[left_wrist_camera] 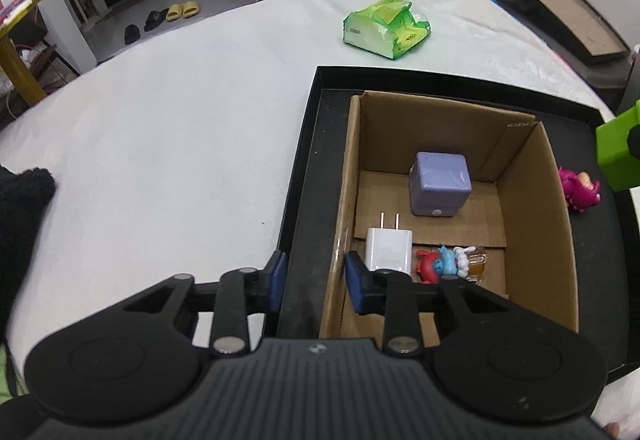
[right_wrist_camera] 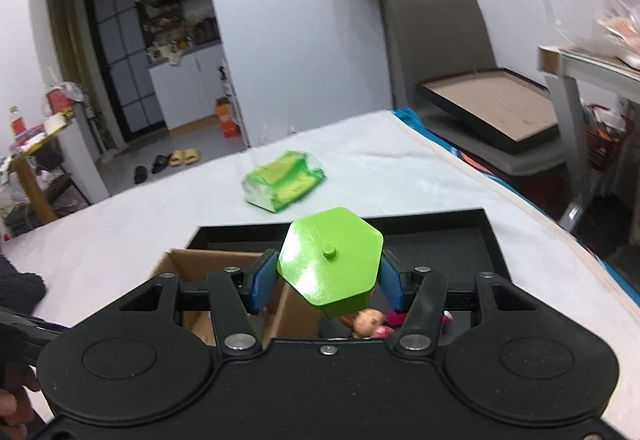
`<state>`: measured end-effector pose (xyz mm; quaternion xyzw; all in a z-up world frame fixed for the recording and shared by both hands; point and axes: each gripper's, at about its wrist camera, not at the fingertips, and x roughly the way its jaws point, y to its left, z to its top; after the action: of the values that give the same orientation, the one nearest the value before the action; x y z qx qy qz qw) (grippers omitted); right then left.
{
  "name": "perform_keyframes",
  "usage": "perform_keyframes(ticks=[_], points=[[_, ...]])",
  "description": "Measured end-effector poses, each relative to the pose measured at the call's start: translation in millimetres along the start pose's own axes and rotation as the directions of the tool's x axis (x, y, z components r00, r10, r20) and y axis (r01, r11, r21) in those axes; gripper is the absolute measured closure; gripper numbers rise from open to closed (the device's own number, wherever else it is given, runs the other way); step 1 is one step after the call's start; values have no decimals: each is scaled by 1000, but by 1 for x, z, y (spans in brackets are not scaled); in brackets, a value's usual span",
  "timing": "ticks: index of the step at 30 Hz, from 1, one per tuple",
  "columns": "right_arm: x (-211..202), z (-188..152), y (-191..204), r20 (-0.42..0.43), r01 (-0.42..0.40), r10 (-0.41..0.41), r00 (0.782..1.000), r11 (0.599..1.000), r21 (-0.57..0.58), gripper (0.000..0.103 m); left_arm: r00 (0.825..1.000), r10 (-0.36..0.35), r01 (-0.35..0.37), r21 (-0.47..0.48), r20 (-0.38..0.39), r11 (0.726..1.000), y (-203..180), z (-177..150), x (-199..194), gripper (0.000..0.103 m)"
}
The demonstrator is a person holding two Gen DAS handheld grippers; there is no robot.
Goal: Organize rigid objects
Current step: 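Lower the green hexagonal box beside the purple cube and release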
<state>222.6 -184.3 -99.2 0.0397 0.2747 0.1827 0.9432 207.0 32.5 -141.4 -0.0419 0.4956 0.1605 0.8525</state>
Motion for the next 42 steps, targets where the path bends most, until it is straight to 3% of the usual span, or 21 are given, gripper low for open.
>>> perform_keyframes(ticks=[7,13,28,33,42], points=[[8,-2,17,-17,-34,33,999,998,-47,50,998,-61,61,-10,-6,998,3,-1,3,88],[11,-5,36,-21,-63,61,998,993,-96,50,996,-89,89,-3,-7,996,3,-2,5,94],[30,-18,73,-62,-54,38,997,963,-265,50,992,-123,123,5,-22,992,7,-4,10,94],[28,-17,80,-23,29,-39,999,946,-324,45,992,-122,122,11,-37,992,8,-2,10,93],[18,-4,71,-19,62,-68,997,972,-225,42,994,-101,102,26,-48,994,7,-3,-3,89]])
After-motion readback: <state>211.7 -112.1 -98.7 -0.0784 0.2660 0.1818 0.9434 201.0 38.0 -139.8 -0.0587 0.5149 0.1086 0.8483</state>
